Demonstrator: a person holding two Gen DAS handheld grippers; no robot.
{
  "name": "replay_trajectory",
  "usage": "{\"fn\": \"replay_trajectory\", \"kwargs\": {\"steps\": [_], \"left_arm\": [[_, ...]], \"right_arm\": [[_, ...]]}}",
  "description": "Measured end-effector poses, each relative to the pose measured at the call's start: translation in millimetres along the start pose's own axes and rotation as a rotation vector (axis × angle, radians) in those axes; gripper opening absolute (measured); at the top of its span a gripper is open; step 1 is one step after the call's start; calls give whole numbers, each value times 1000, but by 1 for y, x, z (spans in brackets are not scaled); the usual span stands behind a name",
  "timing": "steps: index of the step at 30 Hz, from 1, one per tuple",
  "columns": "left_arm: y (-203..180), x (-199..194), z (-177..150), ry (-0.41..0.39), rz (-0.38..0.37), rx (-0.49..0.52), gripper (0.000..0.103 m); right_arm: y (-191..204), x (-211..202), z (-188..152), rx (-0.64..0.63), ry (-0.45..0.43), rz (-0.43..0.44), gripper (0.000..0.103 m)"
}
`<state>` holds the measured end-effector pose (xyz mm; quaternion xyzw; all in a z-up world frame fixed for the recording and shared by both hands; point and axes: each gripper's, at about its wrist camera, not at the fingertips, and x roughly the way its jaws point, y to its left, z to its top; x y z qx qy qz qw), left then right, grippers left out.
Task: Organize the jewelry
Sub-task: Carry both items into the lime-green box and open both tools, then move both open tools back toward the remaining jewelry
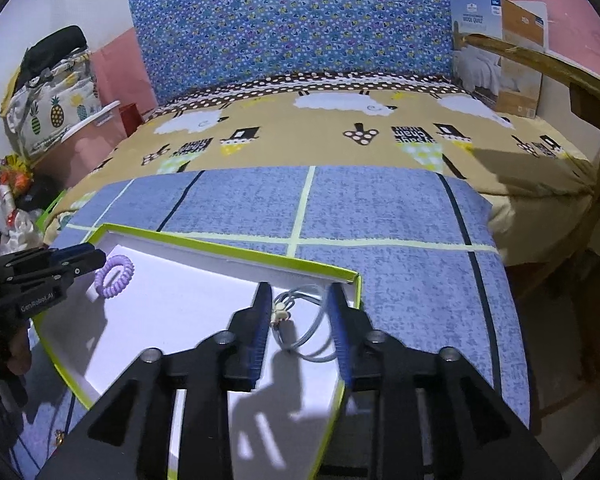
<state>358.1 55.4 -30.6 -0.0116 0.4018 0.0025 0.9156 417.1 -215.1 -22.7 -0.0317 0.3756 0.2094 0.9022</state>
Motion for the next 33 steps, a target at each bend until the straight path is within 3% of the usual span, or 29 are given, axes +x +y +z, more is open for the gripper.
{"fn": "replay_trajectory", "kwargs": {"steps": [5, 14, 20, 33], "left_arm": [[3, -19, -4, -36, -29, -30, 32], [-3, -80, -26, -128, -66, -10, 32], [-10, -128, -63, -176, -95, 5, 32], [-22, -192, -138, -199, -129, 7, 32]], "right_arm": [[2, -21, -7, 4, -26, -5, 31], [26, -93, -41, -19, -112, 2, 31], [48, -136, -77, -32, -139, 24, 31], [66, -194, -148, -7, -158, 29, 31]]}}
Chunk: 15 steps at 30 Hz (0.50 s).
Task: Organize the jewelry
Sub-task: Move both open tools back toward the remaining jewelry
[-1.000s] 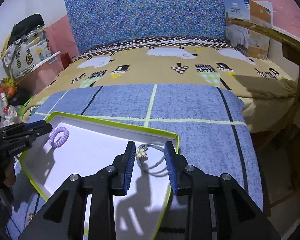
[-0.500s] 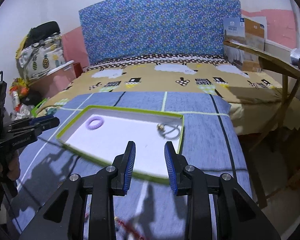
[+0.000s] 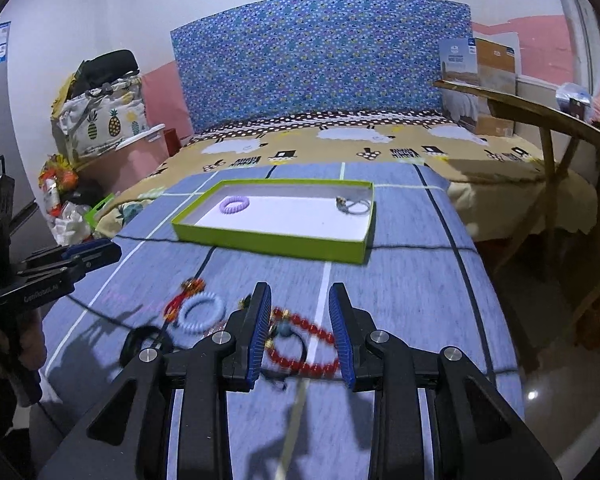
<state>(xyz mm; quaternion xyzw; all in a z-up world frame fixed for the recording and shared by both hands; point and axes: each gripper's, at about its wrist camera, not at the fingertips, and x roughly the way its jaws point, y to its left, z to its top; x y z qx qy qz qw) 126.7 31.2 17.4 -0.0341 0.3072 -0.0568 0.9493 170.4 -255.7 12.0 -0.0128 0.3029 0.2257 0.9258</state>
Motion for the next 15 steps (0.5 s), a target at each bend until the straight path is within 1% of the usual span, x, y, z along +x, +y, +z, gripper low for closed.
{"fn": "replay_trajectory", "kwargs": {"steps": [8, 15], "left_arm": [[-11, -25, -27, 6, -14, 15, 32], [-17, -25, -47, 45, -20, 16, 32]], "right_arm": [[13, -20, -30, -9, 7, -14, 31], [10, -17, -34, -1, 18, -13, 31]]}}
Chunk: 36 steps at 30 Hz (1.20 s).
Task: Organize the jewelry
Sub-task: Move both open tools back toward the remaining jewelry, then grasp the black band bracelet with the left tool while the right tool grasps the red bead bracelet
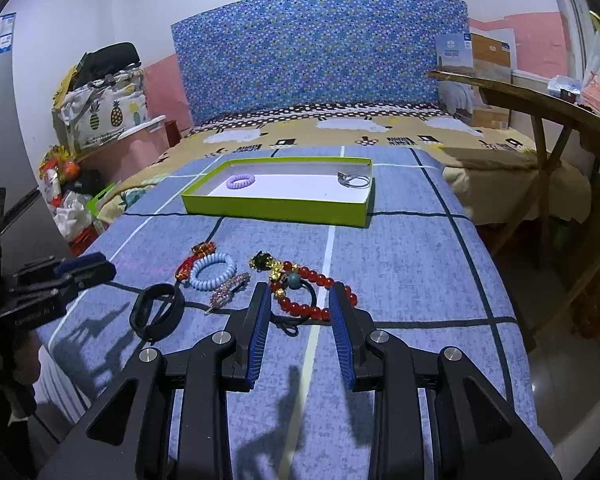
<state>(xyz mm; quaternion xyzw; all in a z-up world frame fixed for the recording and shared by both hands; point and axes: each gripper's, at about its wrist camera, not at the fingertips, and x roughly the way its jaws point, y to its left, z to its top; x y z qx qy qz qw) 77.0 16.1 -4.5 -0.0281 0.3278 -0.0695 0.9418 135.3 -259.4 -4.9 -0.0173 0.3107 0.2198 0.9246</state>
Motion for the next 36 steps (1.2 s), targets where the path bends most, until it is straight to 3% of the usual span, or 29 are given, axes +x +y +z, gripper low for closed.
{"fn": "replay_trajectory", "kwargs": {"steps": [14, 27, 31, 33, 36], "left_arm": [[-11, 22, -15, 93, -17, 0, 32], [-14, 46, -20, 185, 11, -23, 32], [-17, 49, -18, 188, 38, 1, 28], [-18, 51, -17, 187, 62, 19, 18], [-19, 52, -17, 184, 79, 36, 12]], "right_arm": [[-20, 31, -1, 20, 60, -20, 31], [-38, 83, 2, 34, 220, -54, 31], [-30, 91, 4, -52, 266, -105, 22], [-26, 91, 5, -77, 282, -99, 11], [-22, 92, 4, -111, 282, -119, 10]]}}
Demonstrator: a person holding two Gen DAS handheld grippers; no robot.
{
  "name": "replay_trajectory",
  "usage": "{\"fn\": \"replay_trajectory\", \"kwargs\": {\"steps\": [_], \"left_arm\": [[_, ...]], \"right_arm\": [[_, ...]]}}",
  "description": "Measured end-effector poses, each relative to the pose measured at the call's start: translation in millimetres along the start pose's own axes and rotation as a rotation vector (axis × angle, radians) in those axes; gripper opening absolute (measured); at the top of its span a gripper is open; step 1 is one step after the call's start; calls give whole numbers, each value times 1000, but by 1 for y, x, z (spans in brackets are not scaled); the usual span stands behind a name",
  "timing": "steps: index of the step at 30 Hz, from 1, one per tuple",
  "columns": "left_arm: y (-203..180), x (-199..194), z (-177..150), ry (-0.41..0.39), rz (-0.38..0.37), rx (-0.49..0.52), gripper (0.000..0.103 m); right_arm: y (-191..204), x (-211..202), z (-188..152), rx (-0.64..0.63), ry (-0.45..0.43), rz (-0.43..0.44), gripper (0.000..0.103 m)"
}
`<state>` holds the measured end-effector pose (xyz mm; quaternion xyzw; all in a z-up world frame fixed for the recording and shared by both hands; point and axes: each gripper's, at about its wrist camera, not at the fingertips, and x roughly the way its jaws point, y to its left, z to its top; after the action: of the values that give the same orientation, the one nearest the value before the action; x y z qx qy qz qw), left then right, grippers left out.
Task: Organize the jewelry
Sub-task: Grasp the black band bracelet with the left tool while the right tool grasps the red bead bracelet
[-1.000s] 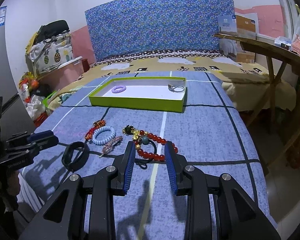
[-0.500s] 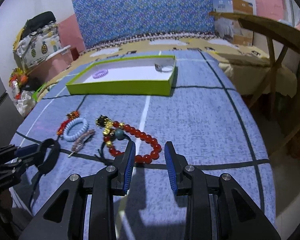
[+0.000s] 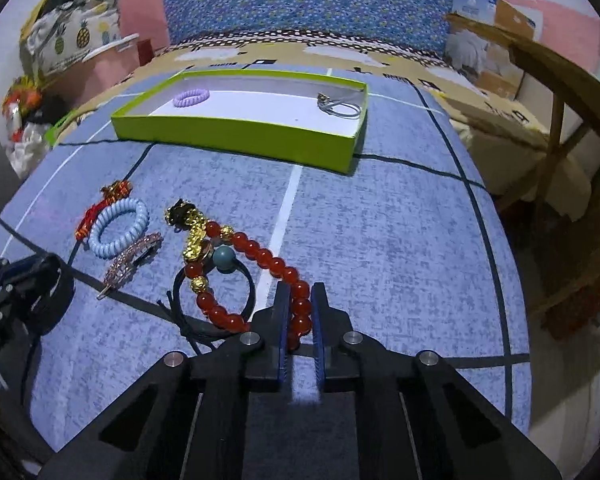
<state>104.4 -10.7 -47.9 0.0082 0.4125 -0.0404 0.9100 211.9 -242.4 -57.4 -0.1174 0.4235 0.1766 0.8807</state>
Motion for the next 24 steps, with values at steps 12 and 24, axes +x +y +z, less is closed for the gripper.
{"fn": "replay_trajectory", "kwargs": {"steps": [12, 24], "left_arm": [[8, -13, 0, -29, -38, -24, 12], [14, -37, 15, -99, -54, -21, 12]], "right_arm": [[9, -43, 11, 14, -149, -6, 9], [22, -78, 24, -10, -253, 25, 9]]}}
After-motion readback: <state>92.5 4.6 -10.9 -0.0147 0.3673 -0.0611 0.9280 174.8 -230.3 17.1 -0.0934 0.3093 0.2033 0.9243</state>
